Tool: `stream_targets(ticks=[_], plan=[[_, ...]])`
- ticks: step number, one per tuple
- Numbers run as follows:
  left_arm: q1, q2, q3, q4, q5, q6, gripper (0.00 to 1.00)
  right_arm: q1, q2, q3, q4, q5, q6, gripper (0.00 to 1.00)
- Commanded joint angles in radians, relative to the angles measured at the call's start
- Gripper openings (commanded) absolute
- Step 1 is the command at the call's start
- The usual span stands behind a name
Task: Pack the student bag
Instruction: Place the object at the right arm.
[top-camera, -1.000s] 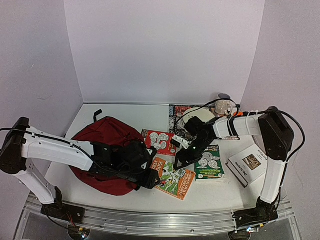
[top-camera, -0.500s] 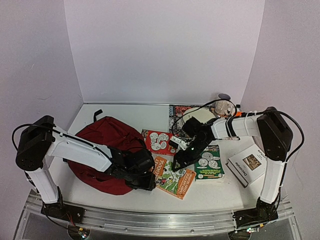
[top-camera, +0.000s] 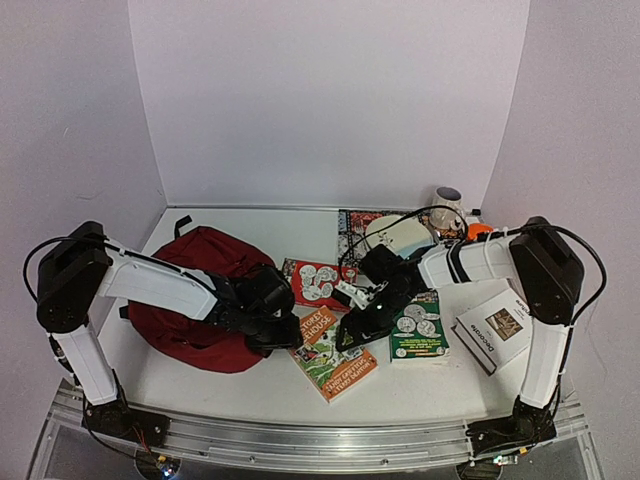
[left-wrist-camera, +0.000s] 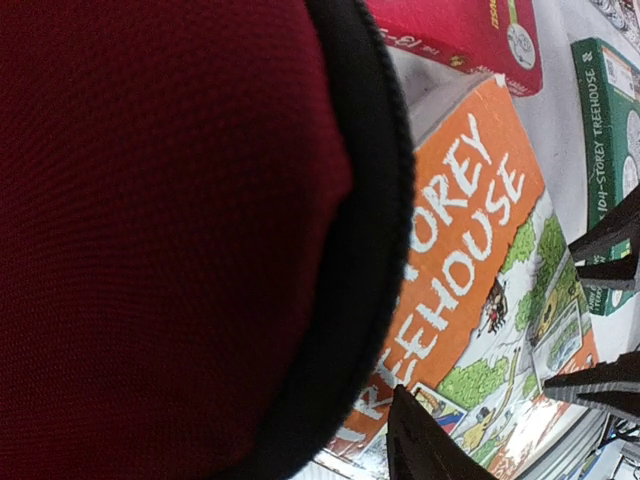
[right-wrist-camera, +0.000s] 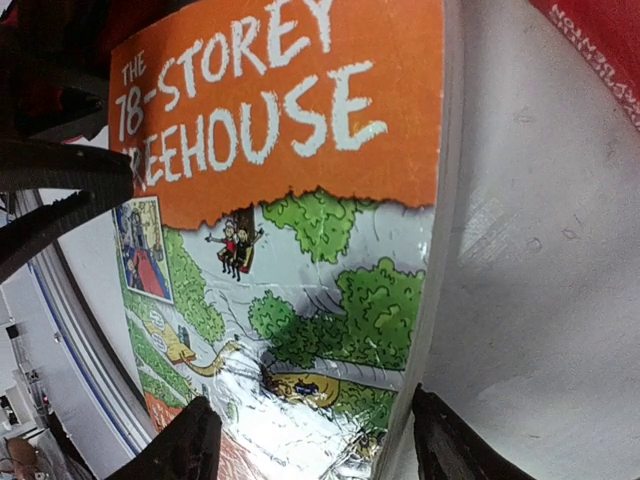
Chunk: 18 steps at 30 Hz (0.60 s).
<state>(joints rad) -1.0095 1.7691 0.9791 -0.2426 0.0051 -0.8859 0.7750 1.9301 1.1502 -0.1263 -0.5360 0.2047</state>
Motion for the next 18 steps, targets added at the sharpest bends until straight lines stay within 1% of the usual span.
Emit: stream_targets(ticks=[1, 2, 4, 7, 11, 14, 18], plan=[[0.019, -0.005, 0.035, 0.102, -0.009, 0.020, 0.55, 0.037, -0.010, -0.005, 0.039, -0.082, 0.077, 0.65], [0.021, -0.006, 0.036, 0.108, -0.009, 0.022, 0.56, 0.039, -0.012, -0.006, 0.042, -0.068, 0.092, 0.65], [0.023, -0.013, 0.040, 0.112, -0.008, 0.029, 0.57, 0.038, -0.013, -0.007, 0.039, 0.017, 0.131, 0.65], [0.023, -0.039, 0.039, 0.109, 0.006, 0.033, 0.61, 0.039, -0.016, -0.010, 0.027, 0.123, 0.181, 0.66], [0.011, -0.074, 0.007, 0.092, 0.045, 0.018, 0.66, 0.038, -0.028, -0.022, 0.016, 0.209, 0.223, 0.68], [-0.017, -0.093, -0.022, 0.076, 0.058, -0.008, 0.67, 0.038, -0.031, -0.029, 0.016, 0.214, 0.232, 0.69], [-0.040, -0.085, -0.061, 0.077, 0.082, -0.044, 0.67, 0.039, -0.012, -0.036, 0.052, 0.125, 0.231, 0.69]])
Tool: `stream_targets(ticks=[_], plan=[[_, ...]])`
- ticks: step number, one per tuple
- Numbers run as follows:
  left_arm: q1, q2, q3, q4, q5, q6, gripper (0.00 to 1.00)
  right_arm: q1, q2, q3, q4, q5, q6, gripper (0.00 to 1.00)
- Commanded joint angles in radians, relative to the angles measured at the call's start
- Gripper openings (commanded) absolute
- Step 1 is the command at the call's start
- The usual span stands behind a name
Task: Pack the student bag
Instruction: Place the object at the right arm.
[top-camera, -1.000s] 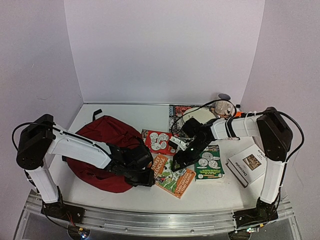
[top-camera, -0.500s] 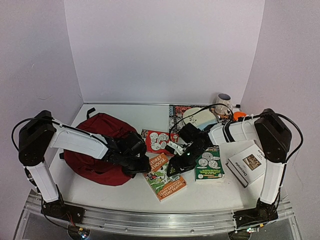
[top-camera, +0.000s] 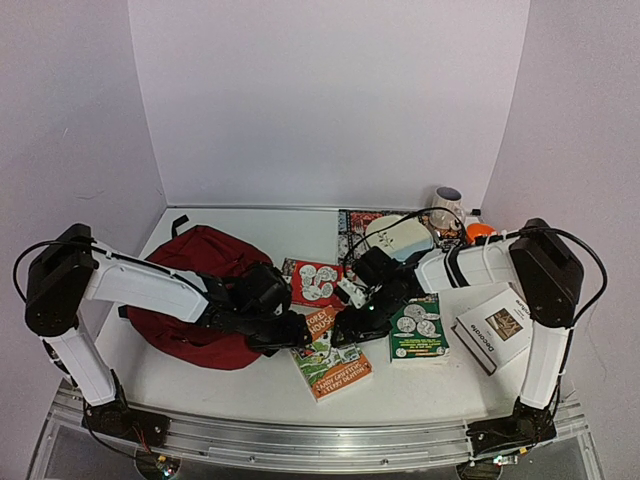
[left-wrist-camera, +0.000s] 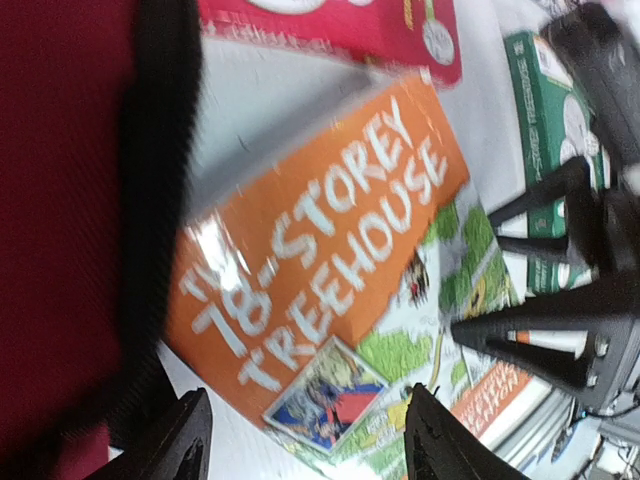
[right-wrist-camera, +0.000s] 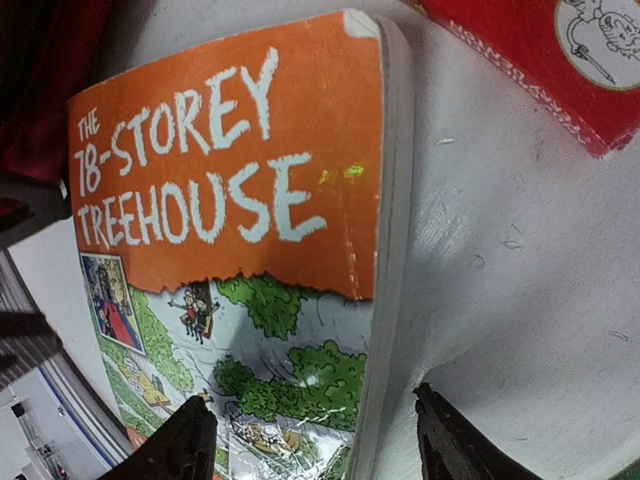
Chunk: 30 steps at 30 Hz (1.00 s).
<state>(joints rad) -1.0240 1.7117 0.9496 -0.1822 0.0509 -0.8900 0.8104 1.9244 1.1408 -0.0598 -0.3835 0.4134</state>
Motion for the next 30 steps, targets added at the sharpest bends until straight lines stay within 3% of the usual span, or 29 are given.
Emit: stream_targets(ticks=[1, 14, 30], plan=[[-0.029, -0.023, -0.037, 0.017, 0.039, -0.045, 0.66, 0.005, -0.001, -0.029, -0.001, -0.053, 0.024, 0.69], [-0.049, 0.049, -0.025, 0.112, 0.082, -0.094, 0.53, 0.020, 0.016, -0.029, 0.153, -0.264, 0.046, 0.64], [-0.048, -0.001, -0.063, 0.147, 0.011, -0.131, 0.53, 0.030, -0.089, -0.038, 0.167, -0.308, 0.058, 0.48]])
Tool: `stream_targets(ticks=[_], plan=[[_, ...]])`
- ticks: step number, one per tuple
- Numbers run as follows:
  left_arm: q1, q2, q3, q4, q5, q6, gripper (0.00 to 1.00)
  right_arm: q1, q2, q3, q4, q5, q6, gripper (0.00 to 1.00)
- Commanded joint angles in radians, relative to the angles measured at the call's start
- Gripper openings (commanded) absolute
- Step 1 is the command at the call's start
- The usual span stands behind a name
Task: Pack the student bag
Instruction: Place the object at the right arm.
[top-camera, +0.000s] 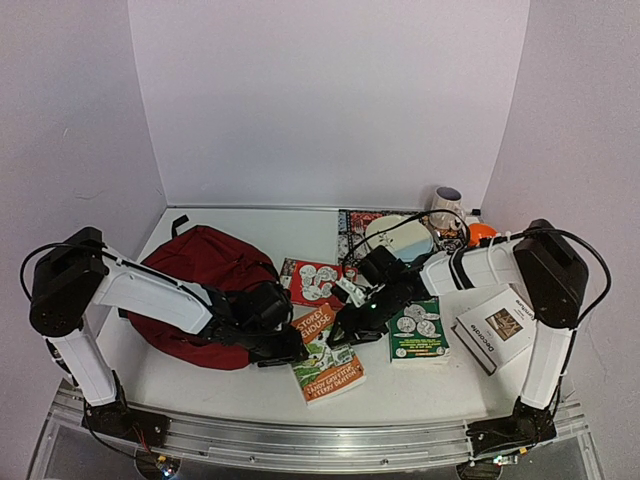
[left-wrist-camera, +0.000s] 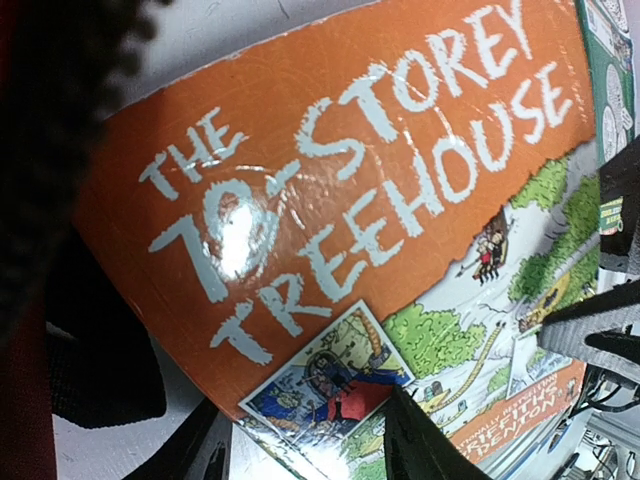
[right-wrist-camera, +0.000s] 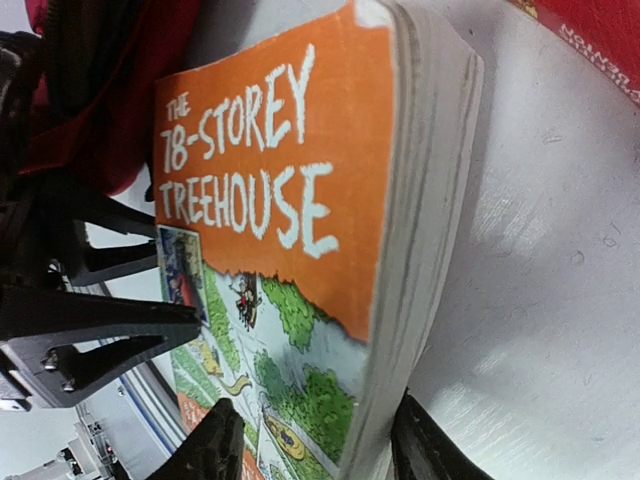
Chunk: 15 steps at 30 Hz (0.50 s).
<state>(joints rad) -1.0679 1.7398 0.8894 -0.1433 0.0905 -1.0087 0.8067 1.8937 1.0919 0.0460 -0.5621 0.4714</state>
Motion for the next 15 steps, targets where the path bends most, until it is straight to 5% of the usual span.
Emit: stream_targets(ticks=[1, 8, 15], plan=[[-0.005, -0.032, -0.005, 0.111, -0.031, -0.013, 0.53, 0.035, -0.060, 0.012, 0.064, -0.132, 0.000, 0.47], [-0.004, -0.088, -0.048, 0.170, -0.065, -0.039, 0.54, 0.035, -0.043, 0.026, 0.068, -0.143, 0.007, 0.43], [-0.004, -0.135, -0.085, 0.216, -0.081, -0.045, 0.57, 0.034, -0.036, 0.031, 0.074, -0.140, 0.021, 0.21]])
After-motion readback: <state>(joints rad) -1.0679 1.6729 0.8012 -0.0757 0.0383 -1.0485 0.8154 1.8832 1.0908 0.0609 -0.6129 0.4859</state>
